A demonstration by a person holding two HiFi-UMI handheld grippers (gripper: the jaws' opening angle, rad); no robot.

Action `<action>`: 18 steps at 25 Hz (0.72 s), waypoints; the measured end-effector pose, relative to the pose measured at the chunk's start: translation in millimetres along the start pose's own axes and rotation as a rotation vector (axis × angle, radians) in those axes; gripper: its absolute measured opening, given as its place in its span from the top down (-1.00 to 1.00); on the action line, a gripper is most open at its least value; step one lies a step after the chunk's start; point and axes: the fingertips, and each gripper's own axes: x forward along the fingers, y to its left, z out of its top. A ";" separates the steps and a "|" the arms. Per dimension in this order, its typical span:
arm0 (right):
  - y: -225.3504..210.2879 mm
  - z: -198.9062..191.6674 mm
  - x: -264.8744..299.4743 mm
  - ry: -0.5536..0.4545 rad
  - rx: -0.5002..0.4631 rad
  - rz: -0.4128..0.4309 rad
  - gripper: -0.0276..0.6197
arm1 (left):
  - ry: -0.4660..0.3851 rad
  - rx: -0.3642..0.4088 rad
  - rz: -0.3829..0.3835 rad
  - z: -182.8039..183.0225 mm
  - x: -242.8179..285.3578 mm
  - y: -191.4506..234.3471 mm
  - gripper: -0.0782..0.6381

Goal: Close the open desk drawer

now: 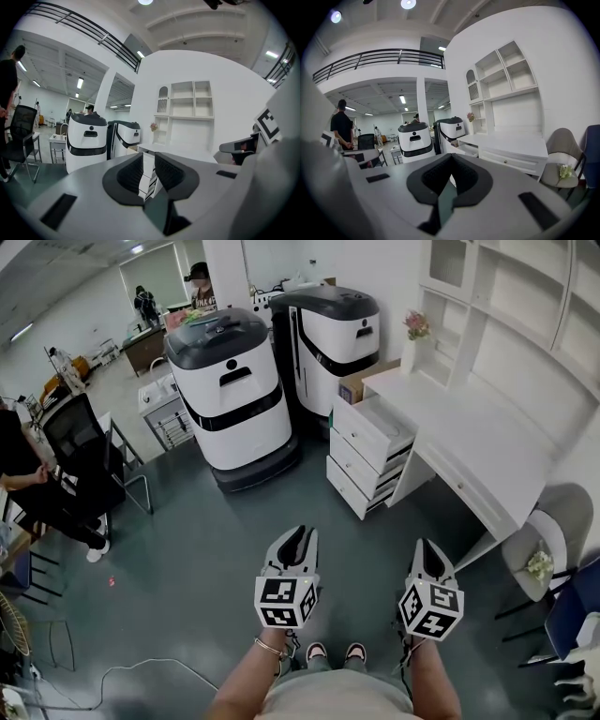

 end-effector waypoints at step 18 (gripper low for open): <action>1.4 -14.5 1.6 0.025 0.013 -0.080 0.90 | 0.043 0.001 -0.034 -17.6 8.5 31.7 0.40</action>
